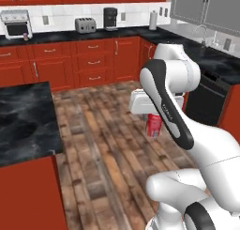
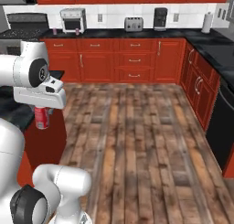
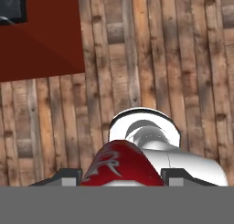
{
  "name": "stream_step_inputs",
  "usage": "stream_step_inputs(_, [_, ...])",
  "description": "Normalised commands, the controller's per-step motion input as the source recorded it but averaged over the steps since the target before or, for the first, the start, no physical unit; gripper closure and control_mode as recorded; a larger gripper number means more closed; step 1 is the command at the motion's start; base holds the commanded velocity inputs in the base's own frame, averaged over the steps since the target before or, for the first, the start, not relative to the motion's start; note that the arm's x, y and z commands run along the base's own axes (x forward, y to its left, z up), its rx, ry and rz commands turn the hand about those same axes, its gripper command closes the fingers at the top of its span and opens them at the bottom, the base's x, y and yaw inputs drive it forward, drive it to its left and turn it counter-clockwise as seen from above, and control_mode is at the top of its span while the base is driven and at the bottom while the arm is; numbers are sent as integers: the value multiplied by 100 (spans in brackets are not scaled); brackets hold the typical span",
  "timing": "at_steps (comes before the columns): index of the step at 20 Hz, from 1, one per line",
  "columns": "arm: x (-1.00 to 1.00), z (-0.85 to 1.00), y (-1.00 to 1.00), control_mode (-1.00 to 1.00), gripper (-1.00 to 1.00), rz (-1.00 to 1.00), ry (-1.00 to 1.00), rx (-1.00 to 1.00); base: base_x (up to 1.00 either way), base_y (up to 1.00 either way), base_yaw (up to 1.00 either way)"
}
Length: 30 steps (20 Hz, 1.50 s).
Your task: Four empty soda cans are scattered around the kitchen. Gather all the cans and cluster them next to the stove for recycling.
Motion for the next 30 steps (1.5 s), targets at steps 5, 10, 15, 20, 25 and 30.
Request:
stream_step_inputs(5, [0, 0, 0, 100, 100, 0, 0, 0, 68, -7, 0])
stream_step_inputs(10, [0, 0, 0, 100, 100, 0, 0, 0, 68, -7, 0])
stream_step_inputs(15, [0, 0, 0, 100, 100, 0, 0, 0, 68, -7, 0])
stream_step_inputs(20, [0, 0, 0, 100, 100, 0, 0, 0, 68, -7, 0])
stream_step_inputs(25, [0, 0, 0, 100, 100, 0, 0, 0, 68, -7, 0])
stream_step_inputs(30, [0, 0, 0, 100, 100, 0, 0, 0, 68, -7, 0])
